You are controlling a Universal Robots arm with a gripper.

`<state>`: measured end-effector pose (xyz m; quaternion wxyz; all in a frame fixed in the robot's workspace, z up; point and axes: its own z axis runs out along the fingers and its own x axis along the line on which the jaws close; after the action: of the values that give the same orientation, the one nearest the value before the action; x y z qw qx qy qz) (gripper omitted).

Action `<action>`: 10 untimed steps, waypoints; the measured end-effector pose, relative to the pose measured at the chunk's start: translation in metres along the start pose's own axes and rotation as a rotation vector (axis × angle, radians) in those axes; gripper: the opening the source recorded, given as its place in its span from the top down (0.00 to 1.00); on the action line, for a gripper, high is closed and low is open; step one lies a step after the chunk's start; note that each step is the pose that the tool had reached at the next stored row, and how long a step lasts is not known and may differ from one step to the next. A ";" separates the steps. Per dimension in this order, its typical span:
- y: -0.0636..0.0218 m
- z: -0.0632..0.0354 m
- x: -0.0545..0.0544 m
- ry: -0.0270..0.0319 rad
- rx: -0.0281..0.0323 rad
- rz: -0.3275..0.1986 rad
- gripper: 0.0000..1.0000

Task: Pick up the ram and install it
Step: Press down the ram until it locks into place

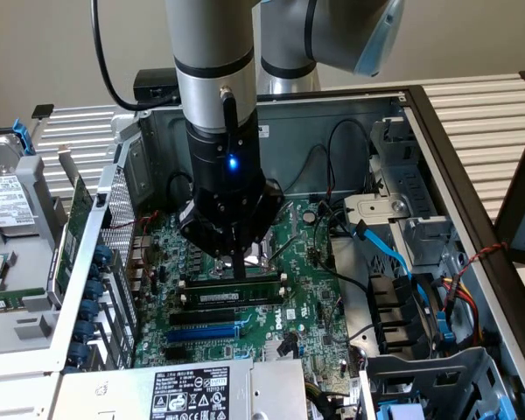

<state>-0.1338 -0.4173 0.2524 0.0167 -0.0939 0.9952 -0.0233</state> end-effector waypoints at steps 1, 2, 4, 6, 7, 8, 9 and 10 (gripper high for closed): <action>0.0000 0.0000 0.000 0.0007 0.0004 0.014 0.89; 0.0000 0.0000 0.000 0.0014 0.0008 0.029 0.89; 0.0000 0.0000 0.000 0.0029 0.0017 0.058 0.89; 0.0000 0.0000 0.000 0.0043 0.0025 0.088 0.89; 0.0000 0.0000 0.000 0.0051 0.0030 0.102 0.89; 0.0000 0.0000 0.000 0.0058 0.0034 0.116 0.89; 0.0000 0.0000 0.000 0.0065 0.0038 0.132 0.89; 0.0000 0.0000 0.000 0.0071 0.0042 0.145 0.89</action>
<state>-0.1338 -0.4173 0.2524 0.0150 -0.0214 0.9994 -0.0244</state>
